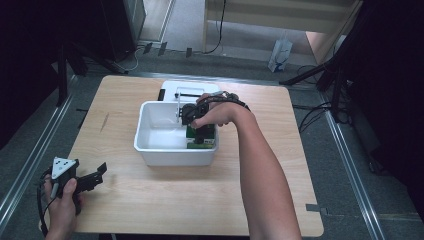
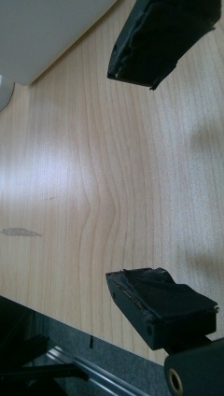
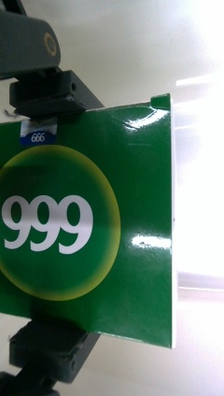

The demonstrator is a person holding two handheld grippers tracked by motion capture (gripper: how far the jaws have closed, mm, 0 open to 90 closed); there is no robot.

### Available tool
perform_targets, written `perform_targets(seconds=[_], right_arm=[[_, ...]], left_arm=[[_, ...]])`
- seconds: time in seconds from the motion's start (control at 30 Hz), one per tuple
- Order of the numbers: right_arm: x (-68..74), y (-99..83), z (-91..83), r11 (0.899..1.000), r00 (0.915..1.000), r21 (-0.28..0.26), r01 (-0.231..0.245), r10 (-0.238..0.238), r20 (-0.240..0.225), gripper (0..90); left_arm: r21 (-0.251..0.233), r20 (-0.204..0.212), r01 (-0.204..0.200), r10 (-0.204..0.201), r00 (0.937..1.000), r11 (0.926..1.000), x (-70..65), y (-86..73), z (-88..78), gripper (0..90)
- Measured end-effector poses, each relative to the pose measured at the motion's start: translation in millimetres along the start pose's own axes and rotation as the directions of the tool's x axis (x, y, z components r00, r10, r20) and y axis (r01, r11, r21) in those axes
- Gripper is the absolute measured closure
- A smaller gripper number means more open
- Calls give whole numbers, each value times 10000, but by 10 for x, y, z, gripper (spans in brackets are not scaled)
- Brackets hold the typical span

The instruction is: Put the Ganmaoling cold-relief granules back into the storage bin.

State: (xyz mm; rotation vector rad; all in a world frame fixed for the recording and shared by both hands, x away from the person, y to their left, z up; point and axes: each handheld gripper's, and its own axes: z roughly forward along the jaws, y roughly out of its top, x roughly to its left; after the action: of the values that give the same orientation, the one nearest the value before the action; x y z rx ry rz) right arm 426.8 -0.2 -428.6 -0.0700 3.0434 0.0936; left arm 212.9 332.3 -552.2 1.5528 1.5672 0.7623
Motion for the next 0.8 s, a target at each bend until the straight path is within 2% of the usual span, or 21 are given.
perform_targets(seconds=[0.33,0.5,0.8], right_arm=[[24,12,100,9997,9998,146,-179,179,19,149],[36,9,56,9985,9985,145,-520,517,188,123],[39,-57,-50,9978,9970,67,-654,651,408,128]], left_arm=[[30,-6,11,-11,10000,10000,-3,-3,-6,51],[27,-6,14,-14,10000,10000,-4,-3,-6,51],[50,-11,-32,32,10000,10000,-5,-2,-6,51]])
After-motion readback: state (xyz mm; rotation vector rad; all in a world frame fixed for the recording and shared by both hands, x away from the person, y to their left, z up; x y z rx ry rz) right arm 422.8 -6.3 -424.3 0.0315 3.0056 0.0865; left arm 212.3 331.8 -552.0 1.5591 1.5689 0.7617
